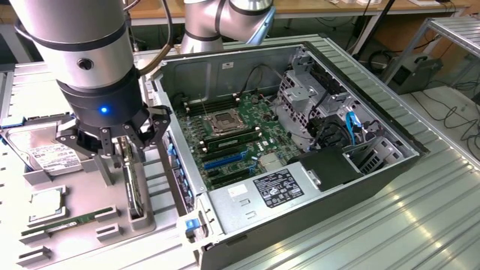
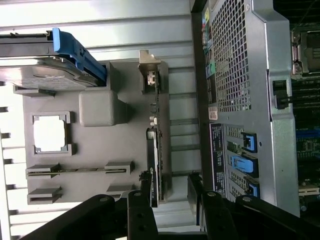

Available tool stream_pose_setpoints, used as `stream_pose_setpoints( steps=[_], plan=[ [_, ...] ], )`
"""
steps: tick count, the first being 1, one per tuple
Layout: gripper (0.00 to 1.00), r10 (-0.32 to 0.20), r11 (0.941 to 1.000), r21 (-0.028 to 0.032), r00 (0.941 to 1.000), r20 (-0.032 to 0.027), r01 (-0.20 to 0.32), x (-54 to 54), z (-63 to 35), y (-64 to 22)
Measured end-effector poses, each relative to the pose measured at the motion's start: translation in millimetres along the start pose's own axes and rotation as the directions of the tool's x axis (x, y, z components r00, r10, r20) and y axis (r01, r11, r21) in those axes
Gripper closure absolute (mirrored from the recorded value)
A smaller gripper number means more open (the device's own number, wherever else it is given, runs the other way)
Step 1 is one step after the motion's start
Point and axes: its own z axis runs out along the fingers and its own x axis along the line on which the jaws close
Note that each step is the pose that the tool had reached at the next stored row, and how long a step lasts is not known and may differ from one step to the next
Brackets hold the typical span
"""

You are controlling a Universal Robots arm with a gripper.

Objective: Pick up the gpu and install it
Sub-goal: 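Pick up the gpu and move the gpu toward the slot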

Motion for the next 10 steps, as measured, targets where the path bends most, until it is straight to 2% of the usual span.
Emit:
stream_pose_setpoints(
  steps=[10],
  plan=[
    [0.58,0.000,1.0000,0.0000,1.0000,0.0000,0.000,1.2,3.8,-0.3]
  ],
)
